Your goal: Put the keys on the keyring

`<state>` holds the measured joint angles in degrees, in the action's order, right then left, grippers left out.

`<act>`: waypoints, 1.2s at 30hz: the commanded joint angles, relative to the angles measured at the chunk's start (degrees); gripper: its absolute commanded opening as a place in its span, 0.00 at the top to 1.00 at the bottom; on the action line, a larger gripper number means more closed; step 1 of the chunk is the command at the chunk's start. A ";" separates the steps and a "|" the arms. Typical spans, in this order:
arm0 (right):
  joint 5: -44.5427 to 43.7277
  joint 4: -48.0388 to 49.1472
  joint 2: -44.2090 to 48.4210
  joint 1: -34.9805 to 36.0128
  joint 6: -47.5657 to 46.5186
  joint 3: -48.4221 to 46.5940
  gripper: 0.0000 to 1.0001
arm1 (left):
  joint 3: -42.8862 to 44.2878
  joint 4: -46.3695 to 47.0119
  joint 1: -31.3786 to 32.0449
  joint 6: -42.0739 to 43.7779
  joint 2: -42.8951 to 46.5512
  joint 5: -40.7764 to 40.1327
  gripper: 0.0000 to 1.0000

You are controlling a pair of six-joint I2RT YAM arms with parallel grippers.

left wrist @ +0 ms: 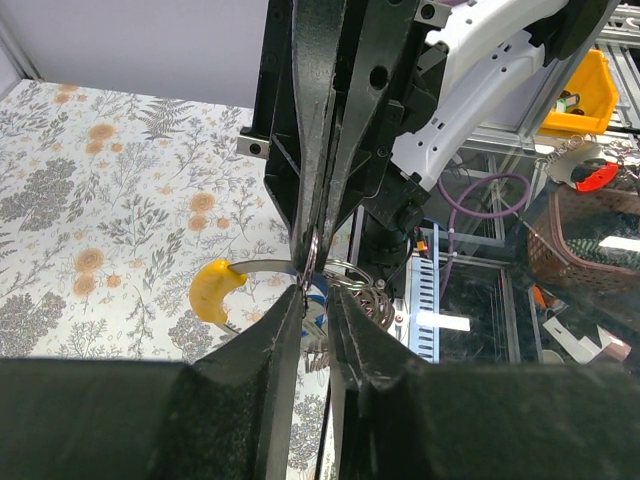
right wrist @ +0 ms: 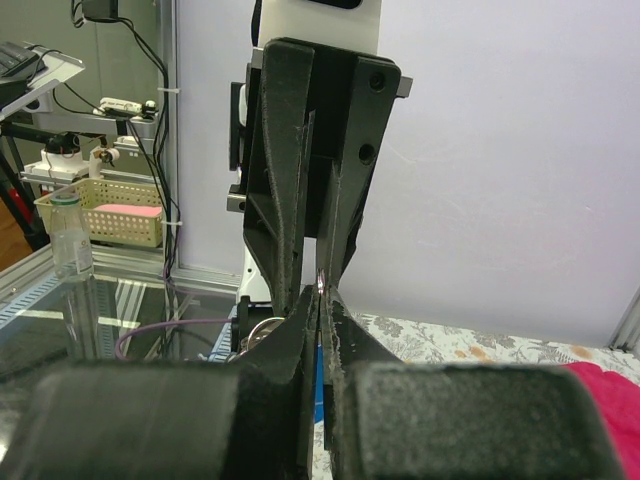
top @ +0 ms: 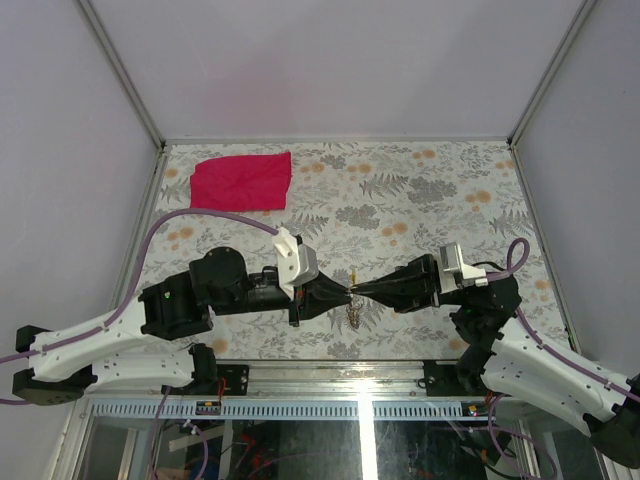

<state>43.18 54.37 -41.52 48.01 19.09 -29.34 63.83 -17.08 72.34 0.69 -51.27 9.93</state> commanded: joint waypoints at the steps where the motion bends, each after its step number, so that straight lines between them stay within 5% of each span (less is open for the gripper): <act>1: 0.24 0.89 1.33 0.42 -0.16 -1.60 1.00 | 2.25 5.32 0.25 1.01 -0.46 0.18 0.82; 36: 1.54 2.98 1.35 0.41 1.90 -2.12 1.00 | 2.44 4.95 0.27 1.89 0.24 -0.32 0.78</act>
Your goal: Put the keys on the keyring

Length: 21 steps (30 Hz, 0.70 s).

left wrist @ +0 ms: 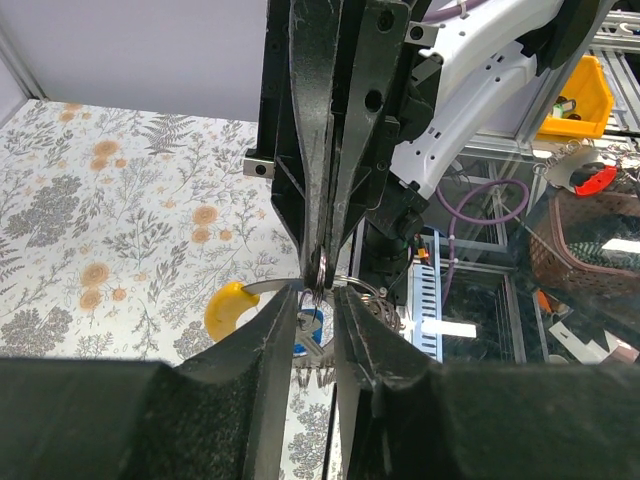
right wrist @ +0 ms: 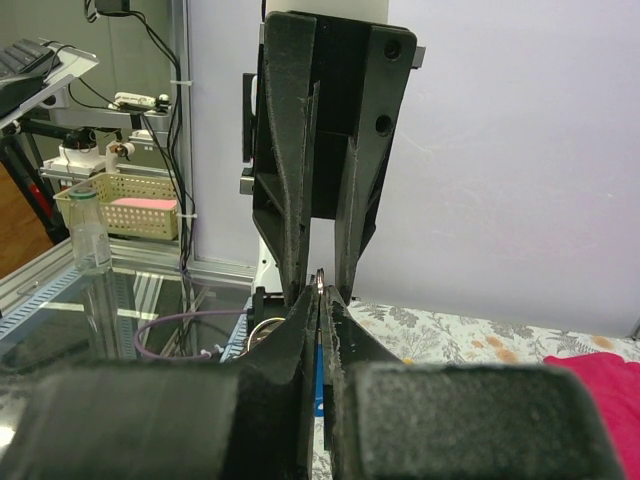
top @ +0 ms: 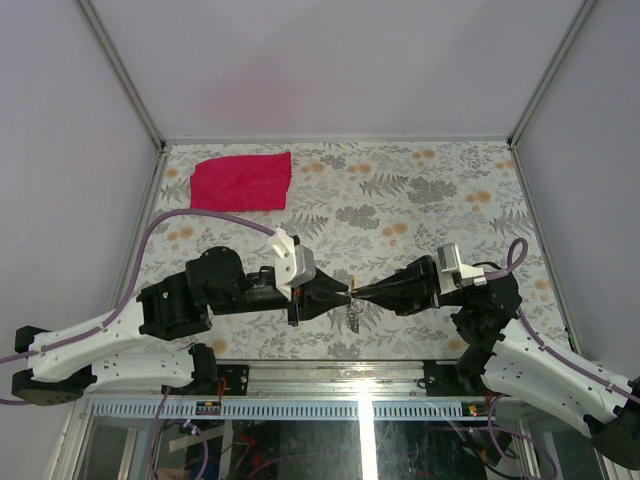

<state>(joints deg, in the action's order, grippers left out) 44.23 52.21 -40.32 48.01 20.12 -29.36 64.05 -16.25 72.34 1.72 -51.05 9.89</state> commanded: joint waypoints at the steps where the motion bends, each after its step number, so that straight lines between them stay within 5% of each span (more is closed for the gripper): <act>1: 0.45 5.29 0.05 0.42 0.95 -2.10 1.00 | 2.22 4.06 0.22 0.86 -0.01 -0.16 0.79; 14: -0.06 6.45 0.24 0.37 1.64 -2.01 1.00 | 2.13 2.98 0.23 0.53 -0.82 0.63 0.86; 21: -0.07 6.15 0.15 0.41 1.43 -1.75 1.00 | 2.76 3.30 0.23 0.74 -1.05 1.09 1.00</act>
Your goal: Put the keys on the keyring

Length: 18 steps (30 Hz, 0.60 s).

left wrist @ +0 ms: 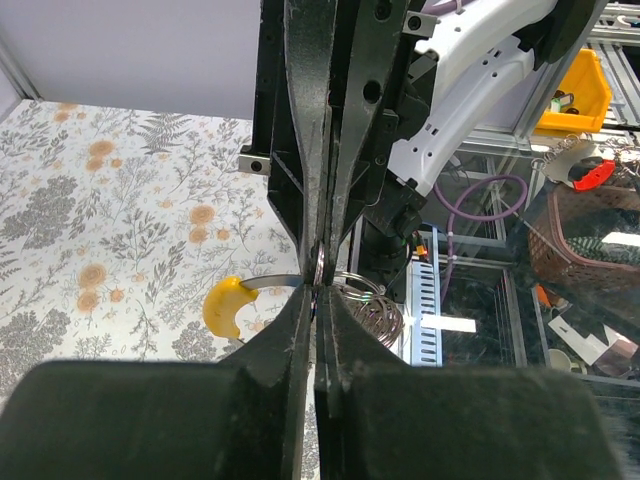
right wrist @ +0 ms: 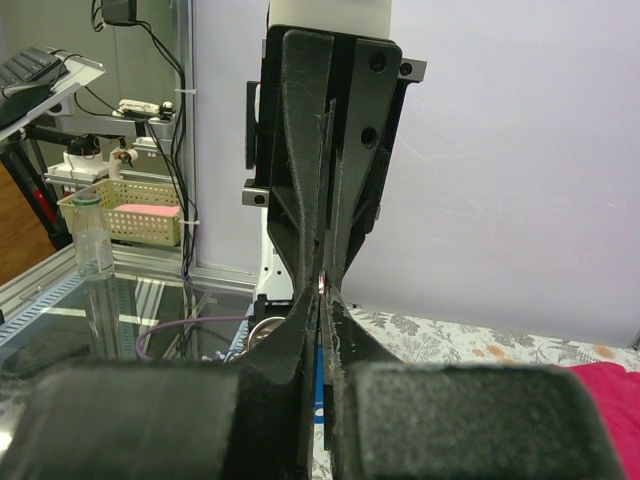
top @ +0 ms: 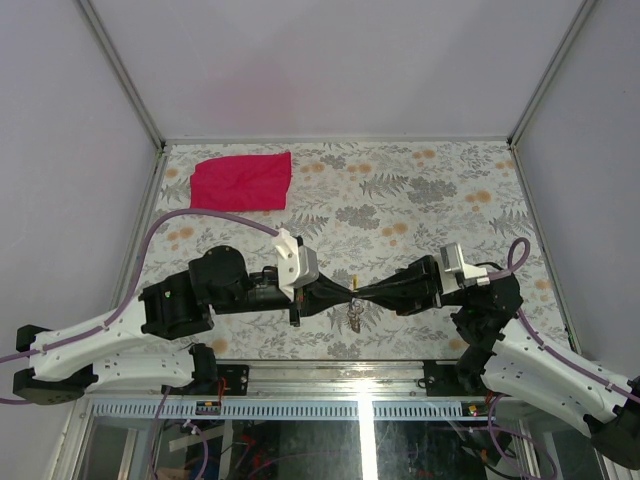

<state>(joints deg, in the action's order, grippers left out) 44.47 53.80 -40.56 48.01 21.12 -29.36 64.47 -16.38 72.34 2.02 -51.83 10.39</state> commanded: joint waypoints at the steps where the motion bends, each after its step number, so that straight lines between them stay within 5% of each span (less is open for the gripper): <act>1: -0.44 4.49 0.41 0.37 0.34 -1.68 0.99 | 2.52 3.26 0.19 0.43 -0.37 0.63 1.00; 10: -3.41 -4.92 5.14 0.42 -6.57 -2.45 0.70 | 6.41 -4.41 0.24 1.73 -1.56 0.30 1.00; 18: -9.25 -23.51 10.07 0.42 -16.53 -5.08 0.65 | 19.67 -24.25 0.20 6.92 -6.81 -3.84 1.00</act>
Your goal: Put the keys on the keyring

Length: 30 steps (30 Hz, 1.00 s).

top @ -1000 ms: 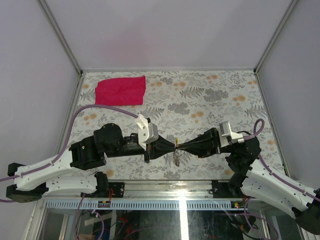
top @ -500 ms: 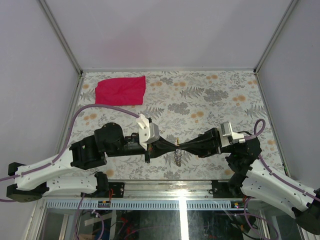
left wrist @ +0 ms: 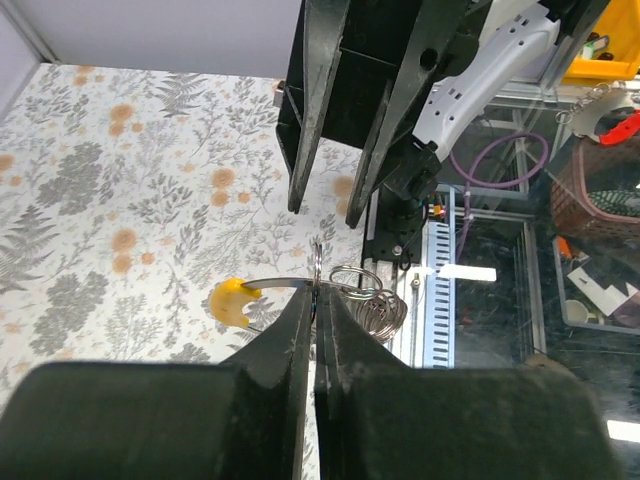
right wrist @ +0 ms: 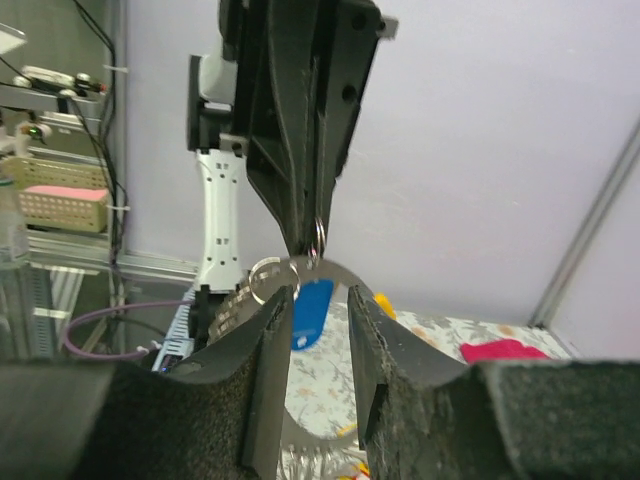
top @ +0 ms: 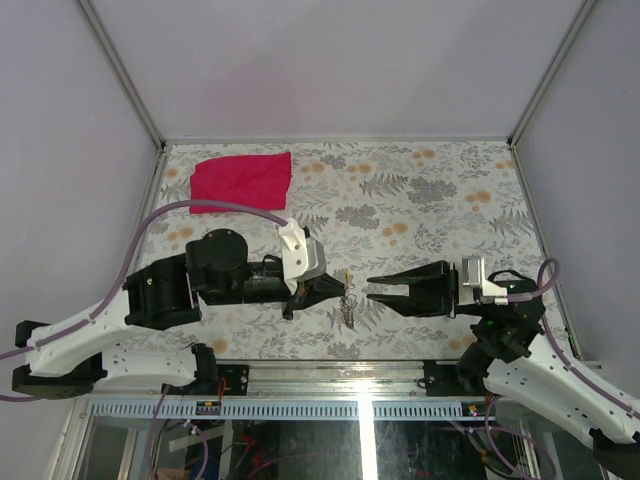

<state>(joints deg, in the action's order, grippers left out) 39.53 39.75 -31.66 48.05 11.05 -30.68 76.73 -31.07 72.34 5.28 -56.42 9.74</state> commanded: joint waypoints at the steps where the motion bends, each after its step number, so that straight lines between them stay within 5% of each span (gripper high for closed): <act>1: -4.45 -10.80 1.16 0.37 -7.13 -4.04 0.65 | 9.17 -13.40 0.23 3.94 -4.05 -3.82 1.00; 11: -4.08 -19.49 -0.34 0.37 -12.27 -4.27 0.64 | 21.56 -32.79 0.21 4.39 -17.31 -8.30 1.00; 30: -0.80 -7.20 -2.77 0.33 -6.73 5.54 0.65 | 27.79 -45.33 0.61 3.15 -27.63 -13.73 1.00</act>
<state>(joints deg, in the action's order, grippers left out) 37.52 23.94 -34.06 48.07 1.69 -26.37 102.10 -74.85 72.36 8.62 -84.33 -3.03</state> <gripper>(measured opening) 0.352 0.021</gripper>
